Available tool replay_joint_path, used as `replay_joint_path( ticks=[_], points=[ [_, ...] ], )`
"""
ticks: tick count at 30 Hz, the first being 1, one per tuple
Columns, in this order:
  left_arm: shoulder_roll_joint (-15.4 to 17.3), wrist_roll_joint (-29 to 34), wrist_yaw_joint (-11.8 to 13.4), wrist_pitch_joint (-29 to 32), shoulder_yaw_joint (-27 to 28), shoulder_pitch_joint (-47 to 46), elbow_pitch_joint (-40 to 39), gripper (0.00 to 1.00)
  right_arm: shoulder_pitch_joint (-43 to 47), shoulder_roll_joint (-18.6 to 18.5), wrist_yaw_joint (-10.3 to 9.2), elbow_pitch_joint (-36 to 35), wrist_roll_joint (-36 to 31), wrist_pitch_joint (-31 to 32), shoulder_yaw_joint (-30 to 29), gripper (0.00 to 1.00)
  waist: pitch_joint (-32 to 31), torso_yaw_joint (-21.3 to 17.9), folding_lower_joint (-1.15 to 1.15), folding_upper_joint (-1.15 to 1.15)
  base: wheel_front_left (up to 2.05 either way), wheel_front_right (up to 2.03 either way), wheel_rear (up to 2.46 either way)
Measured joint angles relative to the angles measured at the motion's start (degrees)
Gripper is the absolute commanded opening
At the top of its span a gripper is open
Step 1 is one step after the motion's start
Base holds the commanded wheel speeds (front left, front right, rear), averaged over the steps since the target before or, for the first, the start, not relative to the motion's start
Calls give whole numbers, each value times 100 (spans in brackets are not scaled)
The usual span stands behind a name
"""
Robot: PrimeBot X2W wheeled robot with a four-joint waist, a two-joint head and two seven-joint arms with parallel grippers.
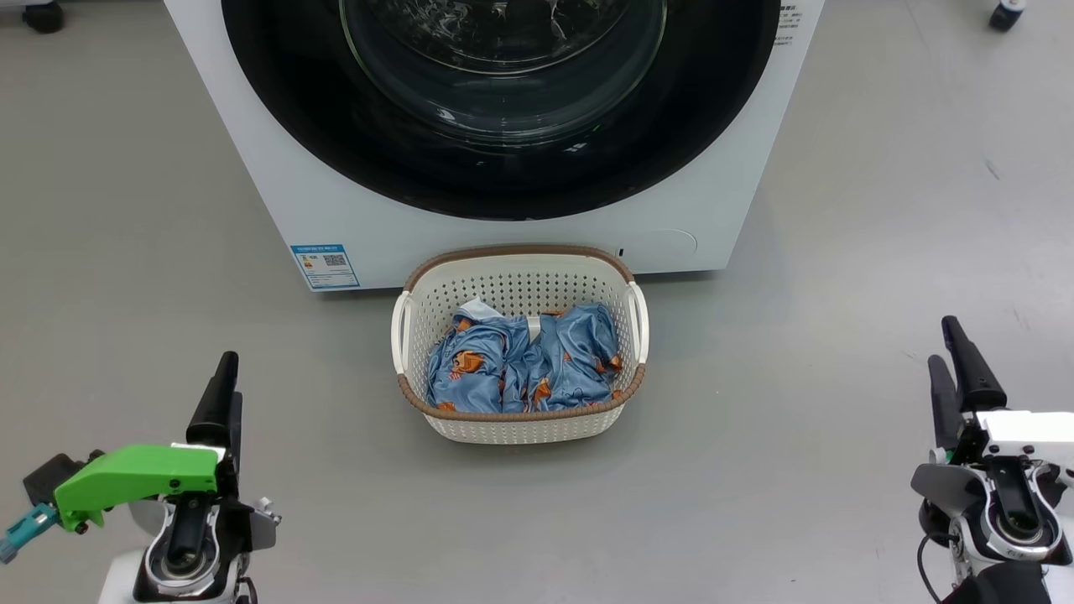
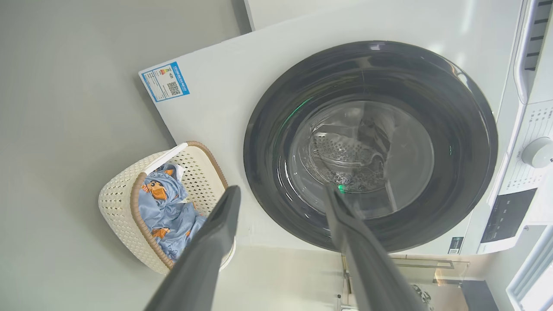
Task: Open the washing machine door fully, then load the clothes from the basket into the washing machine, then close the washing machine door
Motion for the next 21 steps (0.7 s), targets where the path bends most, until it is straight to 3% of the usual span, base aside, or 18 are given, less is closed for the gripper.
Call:
replay_joint_path(
  ticks=[21],
  points=[
    [369, 1163, -1, -553, -495, -125, -123, 100, -205, -593, 1, -85, -1206, -511, 576, 100, 29, 40, 0, 0, 0, 0, 0]
  ],
)
